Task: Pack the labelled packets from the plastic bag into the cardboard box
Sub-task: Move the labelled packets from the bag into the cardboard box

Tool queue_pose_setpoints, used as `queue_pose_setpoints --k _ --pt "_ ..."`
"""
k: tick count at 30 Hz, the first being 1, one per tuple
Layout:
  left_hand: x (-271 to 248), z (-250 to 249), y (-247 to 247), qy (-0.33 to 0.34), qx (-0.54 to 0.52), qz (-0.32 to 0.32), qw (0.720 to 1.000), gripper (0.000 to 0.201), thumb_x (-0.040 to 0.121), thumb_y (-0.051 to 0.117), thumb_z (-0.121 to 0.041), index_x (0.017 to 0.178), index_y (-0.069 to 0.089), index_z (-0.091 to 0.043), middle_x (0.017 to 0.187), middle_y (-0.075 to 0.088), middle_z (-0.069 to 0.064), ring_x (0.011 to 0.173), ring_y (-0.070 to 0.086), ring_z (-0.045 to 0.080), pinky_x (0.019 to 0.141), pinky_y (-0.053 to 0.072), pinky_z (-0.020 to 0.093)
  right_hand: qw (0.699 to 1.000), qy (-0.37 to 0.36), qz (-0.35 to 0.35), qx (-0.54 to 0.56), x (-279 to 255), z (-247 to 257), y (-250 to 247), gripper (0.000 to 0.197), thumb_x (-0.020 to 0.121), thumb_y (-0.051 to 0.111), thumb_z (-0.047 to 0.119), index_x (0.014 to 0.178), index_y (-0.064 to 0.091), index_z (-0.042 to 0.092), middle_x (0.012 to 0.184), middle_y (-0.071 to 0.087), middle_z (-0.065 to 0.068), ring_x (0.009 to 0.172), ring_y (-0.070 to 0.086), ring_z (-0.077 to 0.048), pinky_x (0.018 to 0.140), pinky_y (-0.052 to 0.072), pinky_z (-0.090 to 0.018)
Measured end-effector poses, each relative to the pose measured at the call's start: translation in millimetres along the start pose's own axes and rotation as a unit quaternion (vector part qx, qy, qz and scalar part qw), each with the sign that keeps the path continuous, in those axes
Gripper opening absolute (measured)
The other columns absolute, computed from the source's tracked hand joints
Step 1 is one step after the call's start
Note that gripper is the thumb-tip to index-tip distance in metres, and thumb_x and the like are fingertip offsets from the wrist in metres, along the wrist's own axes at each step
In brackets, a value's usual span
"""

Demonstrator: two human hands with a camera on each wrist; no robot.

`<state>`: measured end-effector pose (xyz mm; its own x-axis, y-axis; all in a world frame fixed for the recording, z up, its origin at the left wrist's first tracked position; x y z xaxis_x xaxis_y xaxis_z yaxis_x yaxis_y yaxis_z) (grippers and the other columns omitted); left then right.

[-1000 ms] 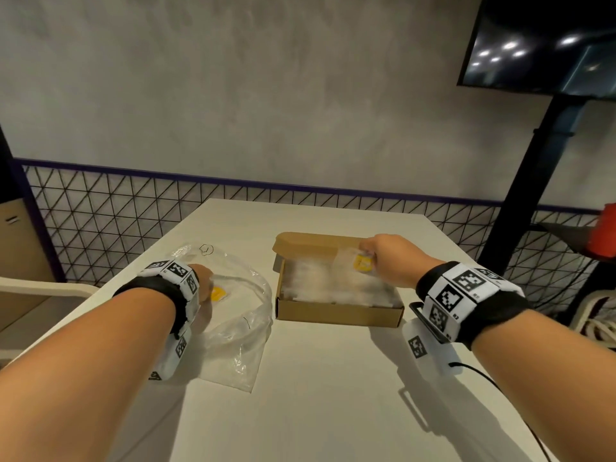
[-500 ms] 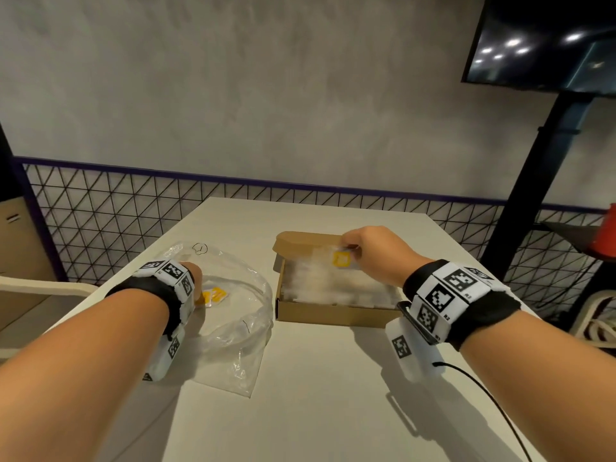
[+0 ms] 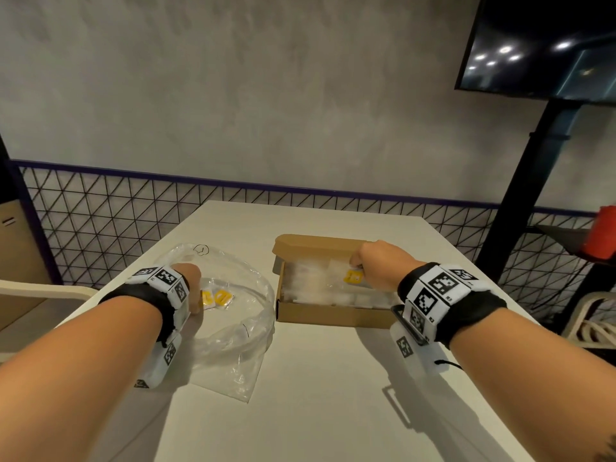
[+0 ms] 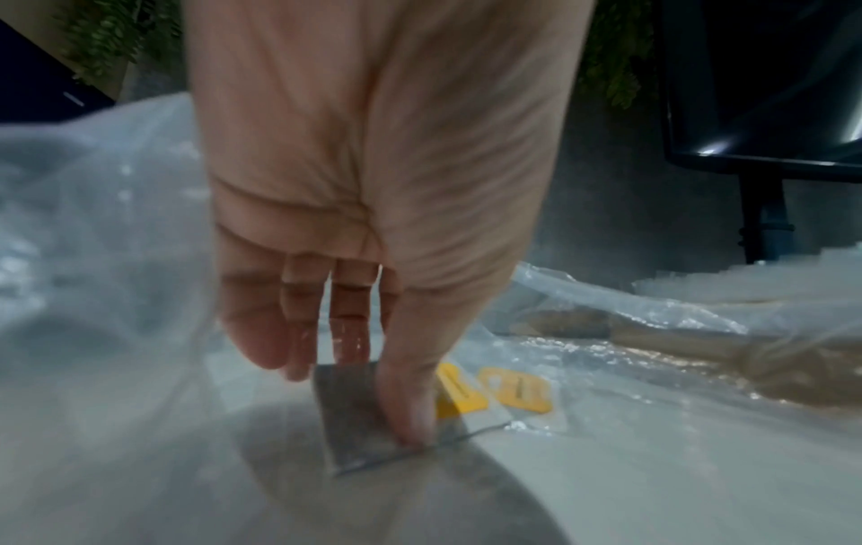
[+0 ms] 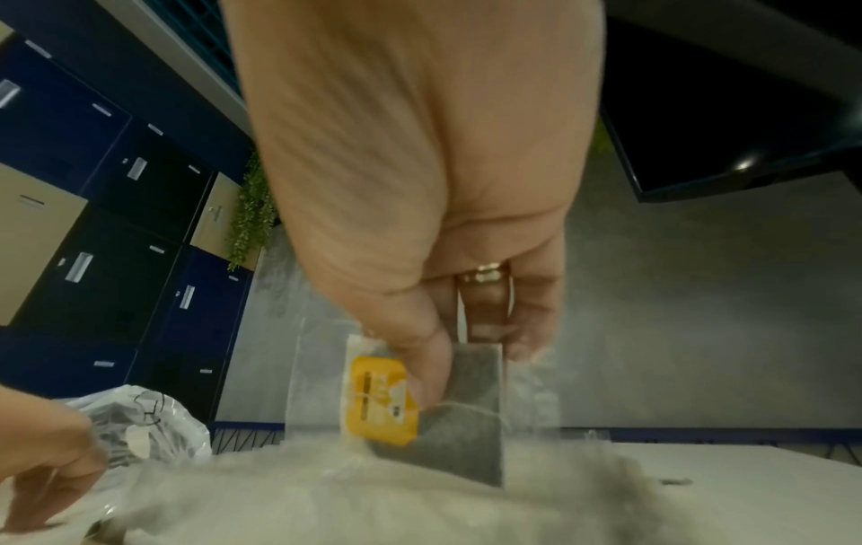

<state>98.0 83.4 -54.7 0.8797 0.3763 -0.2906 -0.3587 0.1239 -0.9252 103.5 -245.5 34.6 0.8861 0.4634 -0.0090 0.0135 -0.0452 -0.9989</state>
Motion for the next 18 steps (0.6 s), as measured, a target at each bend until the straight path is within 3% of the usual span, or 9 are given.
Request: queue_pose_setpoints --k 1,2,4,5,7,9,12,15,18 --pt "14.0 3.6 5.9 0.002 -0.028 -0.018 0.999 0.045 0.076 0.068 -0.041 0.114 0.062 -0.02 0.118 0.063 0.0 0.098 0.06 0.012 0.091 0.047 0.02 1.0 -0.003 0.006 -0.003 -1.1 0.6 -1.3 0.04 0.094 0.052 0.029 0.059 0.038 0.016 0.06 0.036 -0.001 0.054 0.032 -0.017 0.049 0.025 -0.024" --pt "17.3 4.9 6.1 0.005 -0.007 -0.032 0.999 0.047 0.079 0.064 -0.041 0.12 0.059 -0.018 0.12 0.061 0.0 0.102 0.059 0.013 0.096 0.046 0.023 1.0 -0.008 0.004 0.008 -1.7 1.7 -2.9 0.04 0.094 0.052 0.03 0.06 0.041 0.012 0.06 0.038 -0.004 0.056 0.037 -0.021 0.05 0.029 -0.025" --pt "-4.8 -1.5 -5.5 0.003 -0.012 -0.056 0.998 0.043 0.091 0.053 -0.027 0.13 0.05 -0.01 0.128 0.055 0.004 0.118 0.053 0.019 0.102 0.04 0.027 0.999 -0.024 -0.011 0.039 -3.4 6.7 -6.7 0.028 0.094 0.05 0.025 0.086 0.063 0.002 0.08 0.062 -0.015 0.078 0.057 -0.033 0.067 0.047 -0.033" --pt "-23.1 -8.1 -18.5 0.012 -0.027 -0.065 0.997 0.037 0.094 0.048 -0.02 0.129 0.051 -0.008 0.13 0.054 0.007 0.12 0.052 0.021 0.1 0.04 0.028 0.998 -0.03 -0.024 0.052 -3.8 9.4 -7.9 0.028 0.094 0.049 0.022 0.102 0.064 0.0 0.095 0.066 -0.019 0.091 0.06 -0.036 0.078 0.05 -0.038" --pt "-48.2 -17.2 -44.0 0.028 -0.055 -0.12 0.991 0.026 0.092 0.047 -0.01 0.114 0.061 -0.007 0.118 0.062 0.01 0.109 0.059 0.025 0.086 0.046 0.028 0.996 -0.039 -0.043 0.065 -5.0 14.5 -9.5 0.029 0.094 0.048 0.019 0.113 0.063 0.002 0.106 0.066 -0.018 0.098 0.059 -0.035 0.085 0.05 -0.04" --pt "-56.9 -16.7 -58.8 0.031 -0.081 -0.153 0.984 0.024 0.088 0.049 -0.006 0.106 0.064 -0.006 0.109 0.064 0.011 0.101 0.06 0.027 0.078 0.046 0.028 0.997 -0.042 -0.039 0.059 -3.4 15.8 -6.3 0.027 0.094 0.048 0.016 0.112 0.064 0.003 0.106 0.066 -0.018 0.098 0.06 -0.035 0.085 0.05 -0.041" --pt "-72.7 -16.7 -81.8 0.068 -0.15 -0.186 0.969 0.018 0.084 0.057 -0.005 0.101 0.062 -0.01 0.102 0.062 0.007 0.094 0.057 0.024 0.075 0.044 0.028 0.999 -0.025 -0.025 0.039 0.1 10.3 -1.8 0.028 0.092 0.047 0.007 0.114 0.064 0.008 0.108 0.066 -0.015 0.097 0.06 -0.033 0.082 0.051 -0.039" --pt "-86.6 -27.6 -105.8 0.142 -0.245 -0.232 0.931 0.015 0.085 0.056 -0.004 0.086 0.052 -0.018 0.095 0.058 0.003 0.086 0.052 0.019 0.071 0.039 0.026 0.998 -0.026 -0.047 0.041 -0.2 5.3 -4.8 0.033 0.093 0.046 0.007 0.121 0.061 0.014 0.112 0.065 -0.011 0.099 0.06 -0.03 0.078 0.047 -0.031" --pt "-100.4 -54.4 -118.5 0.213 -0.296 -0.245 0.898 0.018 0.088 0.051 -0.003 0.09 0.049 -0.021 0.093 0.058 -0.001 0.086 0.055 0.017 0.063 0.038 0.02 0.998 -0.02 -0.042 0.031 -2.1 1.9 -6.1 0.034 0.094 0.047 0.01 0.126 0.057 0.014 0.118 0.063 -0.01 0.104 0.058 -0.029 0.076 0.041 -0.027"
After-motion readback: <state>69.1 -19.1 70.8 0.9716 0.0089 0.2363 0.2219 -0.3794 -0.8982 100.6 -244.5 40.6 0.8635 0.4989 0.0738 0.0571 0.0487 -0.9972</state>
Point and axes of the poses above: each hand's wrist, its own x-axis towards the middle knuckle, its own y-axis out of the palm, z = x × y, the point moved 2 cm from there along x, towards the middle knuckle
